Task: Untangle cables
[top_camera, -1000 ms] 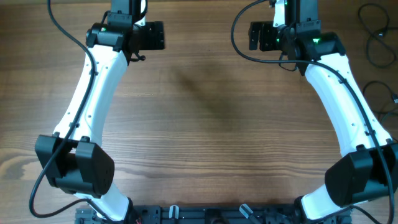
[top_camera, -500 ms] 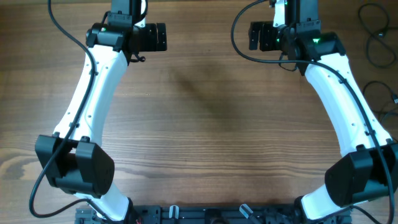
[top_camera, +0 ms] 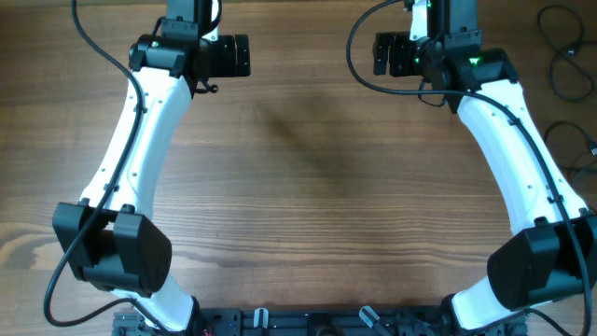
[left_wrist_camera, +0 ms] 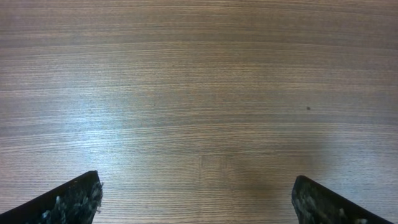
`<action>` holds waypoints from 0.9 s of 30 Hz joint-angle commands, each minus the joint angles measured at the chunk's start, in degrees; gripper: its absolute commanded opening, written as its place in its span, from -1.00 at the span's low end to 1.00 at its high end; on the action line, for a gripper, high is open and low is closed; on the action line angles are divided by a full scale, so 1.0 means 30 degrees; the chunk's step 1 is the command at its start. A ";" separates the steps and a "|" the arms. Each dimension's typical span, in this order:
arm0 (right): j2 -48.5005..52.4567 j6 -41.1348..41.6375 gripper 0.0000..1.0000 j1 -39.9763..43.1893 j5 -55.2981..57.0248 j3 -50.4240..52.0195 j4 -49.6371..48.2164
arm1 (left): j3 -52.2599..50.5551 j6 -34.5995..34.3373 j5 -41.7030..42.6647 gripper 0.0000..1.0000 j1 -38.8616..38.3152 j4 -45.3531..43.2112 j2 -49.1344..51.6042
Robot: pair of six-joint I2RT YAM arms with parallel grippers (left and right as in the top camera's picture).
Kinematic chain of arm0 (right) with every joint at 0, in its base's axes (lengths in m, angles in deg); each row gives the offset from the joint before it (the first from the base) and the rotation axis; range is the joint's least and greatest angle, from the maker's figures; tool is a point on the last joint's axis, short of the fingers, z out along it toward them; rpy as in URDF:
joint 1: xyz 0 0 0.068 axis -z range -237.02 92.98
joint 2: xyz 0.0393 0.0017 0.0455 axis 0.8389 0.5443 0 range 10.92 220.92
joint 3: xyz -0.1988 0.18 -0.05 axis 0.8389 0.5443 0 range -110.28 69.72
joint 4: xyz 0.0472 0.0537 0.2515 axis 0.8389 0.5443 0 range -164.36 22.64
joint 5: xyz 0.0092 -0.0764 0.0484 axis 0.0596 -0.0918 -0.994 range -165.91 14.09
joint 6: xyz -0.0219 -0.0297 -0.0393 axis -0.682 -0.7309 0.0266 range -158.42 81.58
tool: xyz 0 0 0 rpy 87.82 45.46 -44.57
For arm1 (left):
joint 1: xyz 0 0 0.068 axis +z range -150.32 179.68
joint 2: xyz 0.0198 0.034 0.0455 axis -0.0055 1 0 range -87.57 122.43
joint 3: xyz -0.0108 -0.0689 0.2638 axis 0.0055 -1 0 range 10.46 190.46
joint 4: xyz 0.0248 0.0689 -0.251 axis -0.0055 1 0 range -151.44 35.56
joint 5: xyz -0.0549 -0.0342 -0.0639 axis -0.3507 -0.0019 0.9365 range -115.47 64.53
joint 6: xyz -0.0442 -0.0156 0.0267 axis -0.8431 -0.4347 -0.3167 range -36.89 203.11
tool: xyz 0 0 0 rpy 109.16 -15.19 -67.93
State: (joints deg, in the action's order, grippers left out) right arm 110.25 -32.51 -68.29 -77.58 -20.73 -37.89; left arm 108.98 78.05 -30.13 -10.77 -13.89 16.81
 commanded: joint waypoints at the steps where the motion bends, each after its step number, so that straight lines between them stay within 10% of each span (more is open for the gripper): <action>1: 0.0219 -0.0284 0.99 -0.0080 0.0102 0.0066 0.0029 | -0.0015 0.0029 0.0029 1.00 0.0022 0.0015 0.0146; 27: 0.0219 -0.0291 0.99 -0.0080 0.0102 0.0066 0.0029 | -0.0015 -0.0007 0.0372 1.00 0.0022 0.0102 0.0138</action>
State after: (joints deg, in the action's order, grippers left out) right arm 110.25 -32.51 -68.29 -77.58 -20.73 -37.89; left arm 108.98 78.05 -30.11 -10.77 -13.89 16.81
